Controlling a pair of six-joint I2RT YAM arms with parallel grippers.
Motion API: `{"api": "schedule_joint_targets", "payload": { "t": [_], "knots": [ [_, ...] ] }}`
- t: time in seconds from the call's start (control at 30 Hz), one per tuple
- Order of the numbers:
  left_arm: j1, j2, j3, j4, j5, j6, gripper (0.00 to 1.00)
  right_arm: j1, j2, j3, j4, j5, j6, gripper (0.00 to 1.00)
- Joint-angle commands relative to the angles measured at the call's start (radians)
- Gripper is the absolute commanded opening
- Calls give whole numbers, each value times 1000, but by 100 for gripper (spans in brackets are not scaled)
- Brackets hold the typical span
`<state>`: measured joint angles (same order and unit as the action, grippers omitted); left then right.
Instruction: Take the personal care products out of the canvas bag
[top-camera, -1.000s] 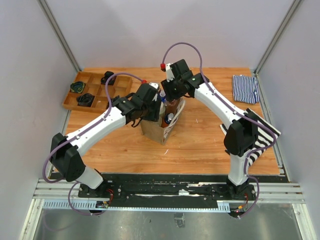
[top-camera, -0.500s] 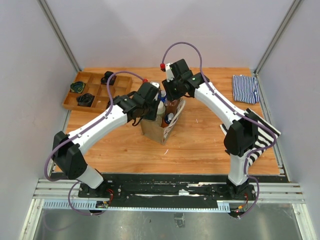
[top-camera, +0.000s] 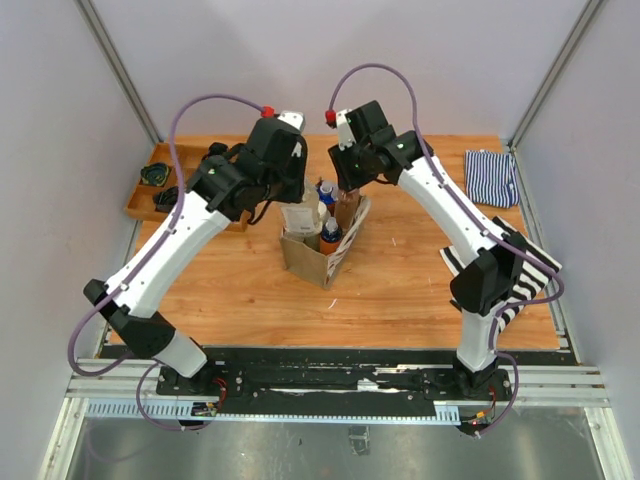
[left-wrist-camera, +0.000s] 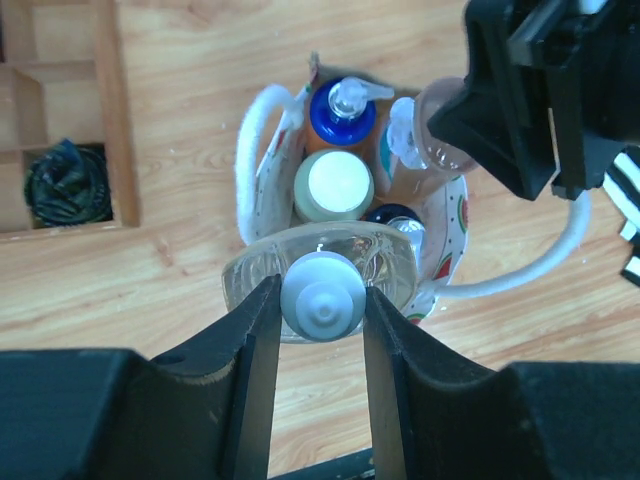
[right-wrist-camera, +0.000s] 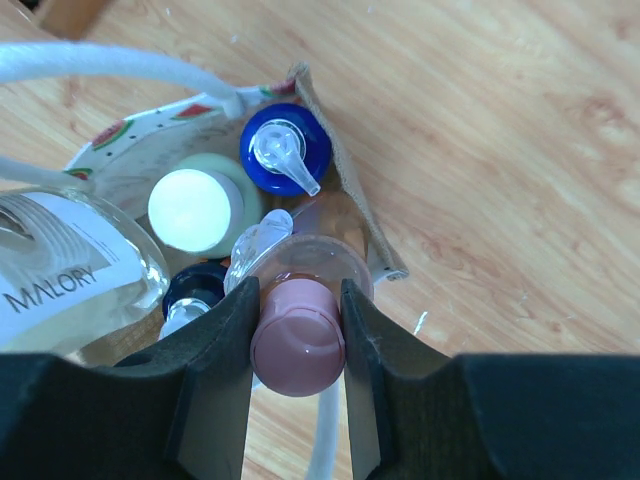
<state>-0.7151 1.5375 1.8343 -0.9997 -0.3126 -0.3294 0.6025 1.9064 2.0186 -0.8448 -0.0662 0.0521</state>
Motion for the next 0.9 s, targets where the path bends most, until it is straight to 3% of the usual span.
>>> {"api": "schedule_joint_targets", "payload": {
  "t": [0.0, 0.17, 0.4, 0.63, 0.87],
  "knots": [
    [-7, -76, 156, -65, -102, 9, 0, 22, -108, 177, 4, 61, -4, 1],
    [-7, -86, 275, -173, -131, -10, 0, 15, -78, 320, -46, 103, -28, 1],
    [-7, -145, 272, -175, -168, -17, 1, -60, -92, 381, -33, 131, -17, 1],
    [-7, -230, -2, -69, -210, -14, 1, -178, -148, 294, -14, 112, 4, 1],
    [-6, -325, -301, 107, -236, -37, 0, -300, -223, 43, 68, 87, 22, 1]
  ]
}}
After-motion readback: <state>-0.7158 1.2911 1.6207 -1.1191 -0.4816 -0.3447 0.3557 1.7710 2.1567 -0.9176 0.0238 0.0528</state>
